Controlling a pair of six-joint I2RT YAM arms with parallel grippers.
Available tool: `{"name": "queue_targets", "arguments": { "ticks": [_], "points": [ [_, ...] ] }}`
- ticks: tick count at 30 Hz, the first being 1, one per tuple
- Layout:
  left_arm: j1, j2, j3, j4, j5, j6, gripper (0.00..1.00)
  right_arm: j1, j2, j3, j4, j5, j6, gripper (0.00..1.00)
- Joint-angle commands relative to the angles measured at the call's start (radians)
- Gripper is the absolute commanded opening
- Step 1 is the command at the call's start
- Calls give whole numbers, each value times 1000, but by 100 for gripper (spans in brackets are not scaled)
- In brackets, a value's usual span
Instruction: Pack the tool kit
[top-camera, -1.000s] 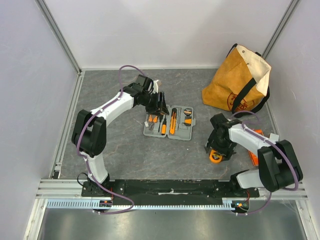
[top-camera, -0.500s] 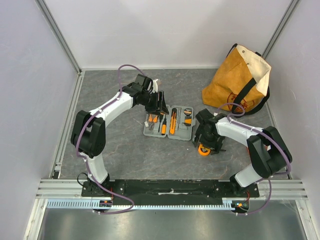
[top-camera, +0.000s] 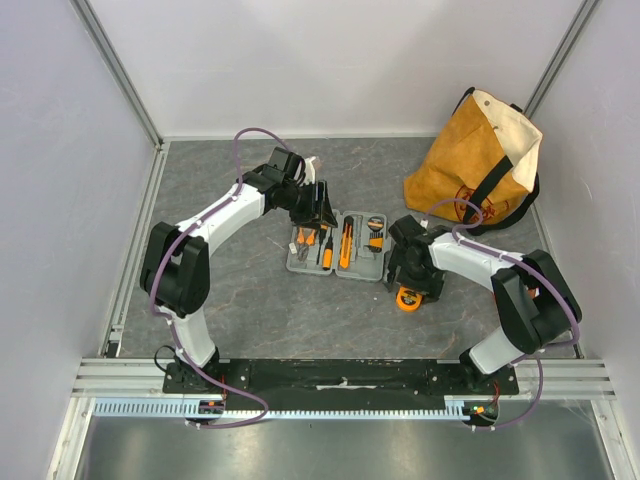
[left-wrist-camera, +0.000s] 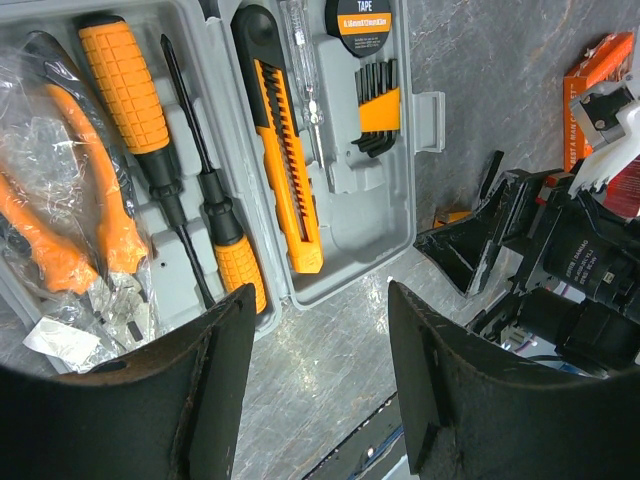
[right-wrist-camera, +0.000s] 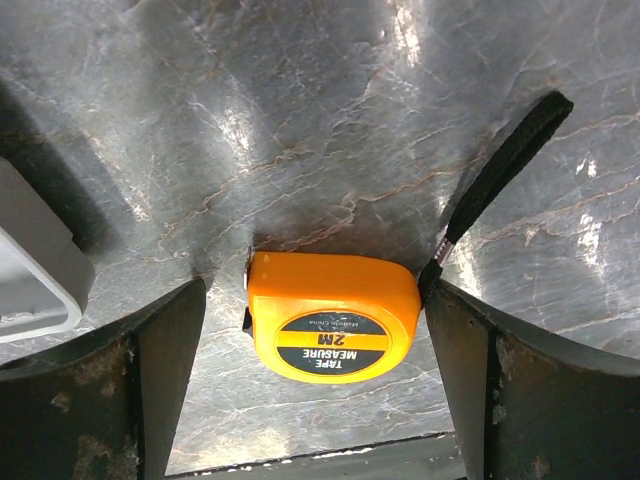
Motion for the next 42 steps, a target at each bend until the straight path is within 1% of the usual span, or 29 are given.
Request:
{"name": "queue_targets", "arguments": {
  "ticks": [1,3,5,6,7,8,10,15,20,22,25,26,30,32,34,36,38,42],
  "points": [
    [5,-47,-3,0,-1,21,61,-4,79,-60,97,155,-73,98],
    [5,-44,-3,0,-3,21,61,-4,86,-65,109,144,-86,94],
    [5,-46,-3,-2,-4,21,61,-4,89,-68,118,131,-99,85],
    [3,-44,-3,0,-4,23,61,-3,89,-71,120,126,-105,83],
    [5,-44,-3,0,-4,21,61,-3,92,-73,124,121,-109,77],
    [3,-44,-5,-2,-3,21,61,-3,92,-74,126,120,-111,73],
    [5,-44,-5,-2,-6,21,61,-3,96,-76,121,108,-117,69],
    [6,-43,-8,-2,-7,21,61,-1,110,-80,115,100,-126,69],
    [6,-43,-9,0,-9,21,61,14,104,-77,98,100,-139,81],
    [6,-43,-11,0,-9,21,61,20,90,-79,95,98,-143,83],
    [5,-40,-9,0,-9,21,61,25,78,-85,89,95,-151,83],
    [6,-38,-9,0,-9,20,61,28,75,-88,94,94,-154,82],
    [5,-35,-6,-2,-3,18,61,28,95,-93,106,91,-168,71],
    [5,-34,-5,0,-1,18,61,28,105,-87,115,94,-172,63],
    [5,-35,-8,-2,0,18,61,32,109,-82,124,98,-174,51],
    [6,-37,-9,-2,-3,20,61,37,102,-73,120,109,-172,43],
    [5,-38,-13,0,-3,20,61,45,83,-54,109,123,-165,38],
    [6,-43,-16,0,-7,18,61,71,23,51,33,172,-155,37]
  ]
}}
